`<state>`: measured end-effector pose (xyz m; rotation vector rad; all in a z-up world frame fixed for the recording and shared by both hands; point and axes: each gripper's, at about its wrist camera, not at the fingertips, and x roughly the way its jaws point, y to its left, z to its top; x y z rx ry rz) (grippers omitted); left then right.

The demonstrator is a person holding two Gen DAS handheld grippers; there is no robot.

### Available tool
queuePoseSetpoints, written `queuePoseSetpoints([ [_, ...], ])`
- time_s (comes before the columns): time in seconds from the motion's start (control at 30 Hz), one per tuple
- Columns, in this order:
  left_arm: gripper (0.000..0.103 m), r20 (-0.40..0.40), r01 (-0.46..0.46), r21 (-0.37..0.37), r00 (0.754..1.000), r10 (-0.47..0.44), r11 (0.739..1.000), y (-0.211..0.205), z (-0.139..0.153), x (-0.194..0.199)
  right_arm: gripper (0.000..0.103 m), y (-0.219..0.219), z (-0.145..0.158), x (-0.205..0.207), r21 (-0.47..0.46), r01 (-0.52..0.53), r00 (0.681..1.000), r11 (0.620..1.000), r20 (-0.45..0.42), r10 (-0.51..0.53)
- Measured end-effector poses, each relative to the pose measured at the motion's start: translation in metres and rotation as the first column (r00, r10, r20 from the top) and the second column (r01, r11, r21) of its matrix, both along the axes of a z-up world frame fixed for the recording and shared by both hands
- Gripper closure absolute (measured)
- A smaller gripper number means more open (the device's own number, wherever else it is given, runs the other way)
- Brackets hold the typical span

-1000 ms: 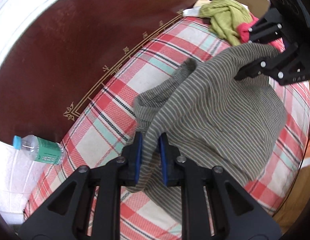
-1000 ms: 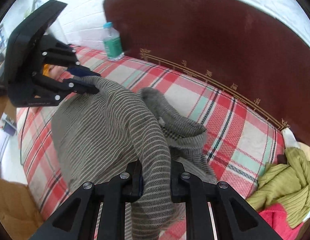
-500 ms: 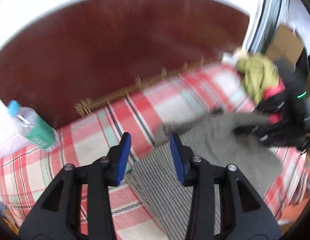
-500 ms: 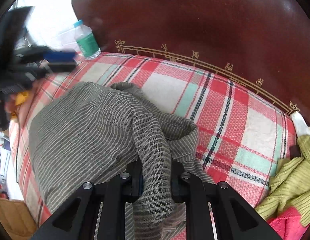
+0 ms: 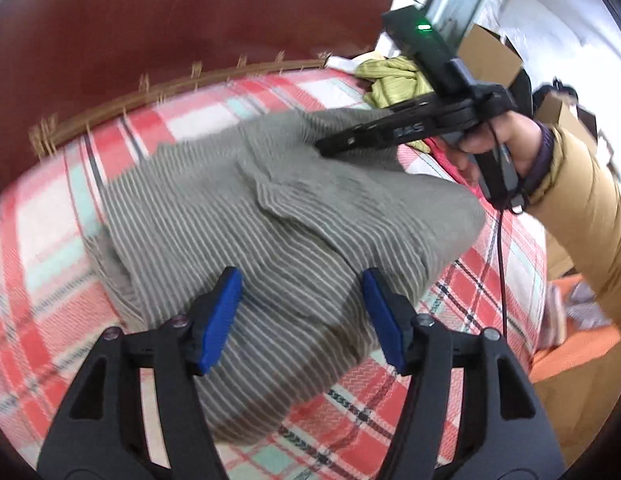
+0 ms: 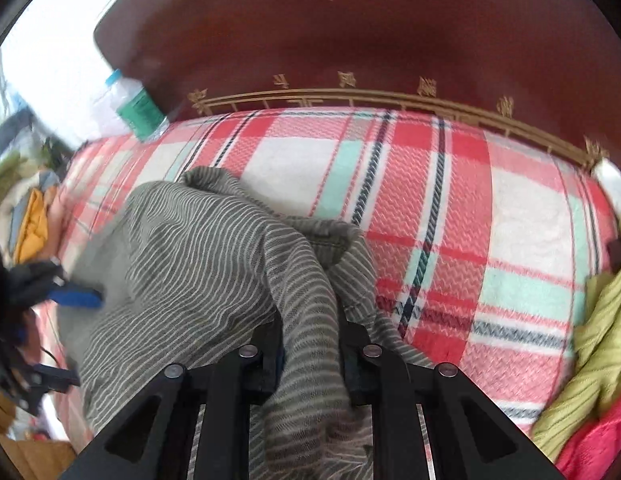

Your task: Fold clothes

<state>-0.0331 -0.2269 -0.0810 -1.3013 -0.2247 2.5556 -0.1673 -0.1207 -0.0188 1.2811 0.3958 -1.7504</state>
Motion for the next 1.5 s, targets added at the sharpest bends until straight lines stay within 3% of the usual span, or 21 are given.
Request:
queuePoseSetpoints([
  [0.1, 0.037, 0.013, -0.015, 0.023, 1.0, 0.015, 1.0, -0.003, -0.011, -0.003, 0.081, 0.007, 0.004, 0.0, -0.023, 0.027, 1.0, 0.999, 0.01, -0.026],
  [0.17, 0.037, 0.022, -0.026, 0.039, 0.999, 0.025, 0.999, -0.006, -0.018, -0.006, 0.057, 0.021, 0.023, 0.0, -0.063, 0.095, 0.995, 0.993, -0.031, -0.097],
  [0.2, 0.037, 0.027, -0.031, 0.046, 0.999, 0.03, 0.998, -0.007, -0.021, -0.007, 0.052, 0.028, 0.033, 0.0, -0.085, 0.129, 0.99, 0.988, -0.05, -0.133],
  [0.3, 0.037, 0.023, -0.033, 0.05, 0.999, 0.032, 0.998, -0.006, -0.024, -0.007, 0.05, 0.054, 0.072, 0.013, -0.204, 0.162, 0.979, 0.966, -0.093, -0.184],
  [0.47, 0.036, 0.007, -0.044, 0.069, 0.999, 0.043, 0.997, -0.009, -0.024, -0.005, 0.047, 0.061, 0.11, 0.083, -0.296, -0.046, 0.989, 0.954, -0.149, 0.001],
  [0.6, 0.035, -0.005, -0.053, 0.085, 0.999, 0.054, 0.995, -0.011, -0.025, -0.003, 0.047, 0.045, 0.082, 0.129, -0.214, -0.158, 0.975, 0.964, -0.187, 0.119],
  [0.7, 0.034, -0.017, -0.058, 0.085, 0.998, 0.06, 0.995, -0.011, -0.023, 0.002, 0.047, 0.041, 0.042, 0.132, -0.104, -0.123, 0.972, 0.987, -0.212, 0.099],
  [0.87, 0.034, -0.063, -0.08, 0.126, 0.994, 0.089, 0.989, -0.015, -0.012, 0.018, 0.045, 0.045, -0.018, 0.119, -0.071, -0.063, 0.987, 0.995, -0.15, 0.052],
  [0.97, 0.033, -0.123, -0.087, 0.134, 0.987, 0.103, 0.987, -0.011, 0.004, 0.035, 0.042, 0.044, -0.017, 0.123, -0.075, -0.048, 0.984, 0.996, -0.174, 0.034],
  [1.03, 0.032, -0.118, -0.088, 0.116, 0.988, 0.102, 0.989, -0.007, 0.001, 0.037, 0.041, 0.044, -0.012, 0.126, -0.071, -0.047, 0.984, 0.996, -0.177, 0.034],
  [1.07, 0.026, -0.115, -0.089, 0.107, 0.988, 0.101, 0.99, -0.005, 0.0, 0.038, 0.041, 0.045, -0.008, 0.127, -0.073, -0.048, 0.984, 0.996, -0.174, 0.034],
  [1.2, 0.026, -0.053, -0.12, 0.043, 0.991, 0.123, 0.992, -0.002, -0.026, 0.034, 0.041, 0.067, 0.024, 0.131, -0.153, -0.046, 0.982, 0.987, -0.187, 0.016],
  [1.33, 0.026, -0.057, -0.132, 0.059, 0.989, 0.135, 0.99, -0.005, -0.027, 0.031, 0.041, 0.081, 0.05, 0.152, -0.234, -0.086, 0.974, 0.968, -0.226, 0.031],
  [1.5, 0.026, -0.067, -0.142, 0.059, 0.987, 0.146, 0.988, -0.005, -0.029, 0.032, 0.041, 0.073, 0.024, 0.157, -0.179, -0.086, 0.971, 0.98, -0.235, 0.042],
])
